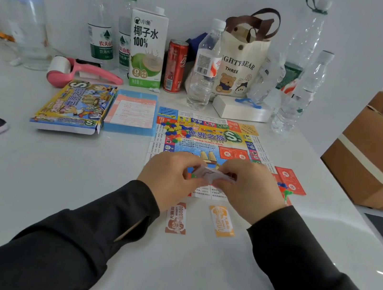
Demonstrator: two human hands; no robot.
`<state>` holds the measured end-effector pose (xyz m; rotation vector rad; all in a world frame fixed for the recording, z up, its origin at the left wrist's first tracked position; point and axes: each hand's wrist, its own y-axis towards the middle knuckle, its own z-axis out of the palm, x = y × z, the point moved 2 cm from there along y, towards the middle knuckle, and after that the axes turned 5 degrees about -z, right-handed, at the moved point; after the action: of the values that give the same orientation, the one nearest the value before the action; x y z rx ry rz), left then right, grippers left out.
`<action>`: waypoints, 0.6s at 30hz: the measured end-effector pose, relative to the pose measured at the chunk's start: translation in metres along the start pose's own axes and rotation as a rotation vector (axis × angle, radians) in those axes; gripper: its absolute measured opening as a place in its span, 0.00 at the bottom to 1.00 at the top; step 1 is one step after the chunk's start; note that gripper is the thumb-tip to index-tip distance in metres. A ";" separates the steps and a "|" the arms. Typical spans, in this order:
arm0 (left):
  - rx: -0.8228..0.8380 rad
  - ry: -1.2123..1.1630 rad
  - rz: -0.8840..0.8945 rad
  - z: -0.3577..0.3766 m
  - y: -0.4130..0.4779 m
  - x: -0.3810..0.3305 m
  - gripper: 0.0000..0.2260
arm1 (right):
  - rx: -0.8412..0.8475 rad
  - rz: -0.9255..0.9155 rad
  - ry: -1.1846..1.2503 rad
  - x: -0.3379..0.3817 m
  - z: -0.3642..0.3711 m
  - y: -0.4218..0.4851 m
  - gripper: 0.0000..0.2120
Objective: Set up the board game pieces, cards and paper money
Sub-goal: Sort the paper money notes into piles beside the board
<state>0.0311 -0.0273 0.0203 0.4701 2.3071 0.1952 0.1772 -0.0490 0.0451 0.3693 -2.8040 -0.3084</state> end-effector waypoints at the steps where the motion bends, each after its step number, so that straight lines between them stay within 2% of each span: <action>1: -0.032 0.014 0.016 0.000 0.000 0.000 0.12 | -0.001 0.003 -0.002 0.000 0.001 0.000 0.06; 4: -0.070 0.005 0.016 0.002 0.002 0.002 0.09 | 0.018 0.022 -0.001 0.000 0.002 0.001 0.06; 8: 0.018 0.026 -0.017 0.006 0.003 0.006 0.09 | 0.064 0.029 0.001 -0.004 0.006 0.003 0.05; 13: -0.011 0.025 -0.074 0.008 0.006 0.012 0.15 | 0.044 0.070 0.072 -0.009 0.012 0.004 0.07; 18: 0.006 0.010 -0.103 0.010 0.008 0.014 0.15 | 0.061 0.117 0.092 -0.012 0.015 0.004 0.09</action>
<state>0.0310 -0.0140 0.0064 0.3527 2.3356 0.1398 0.1822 -0.0392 0.0293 0.2257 -2.7353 -0.1751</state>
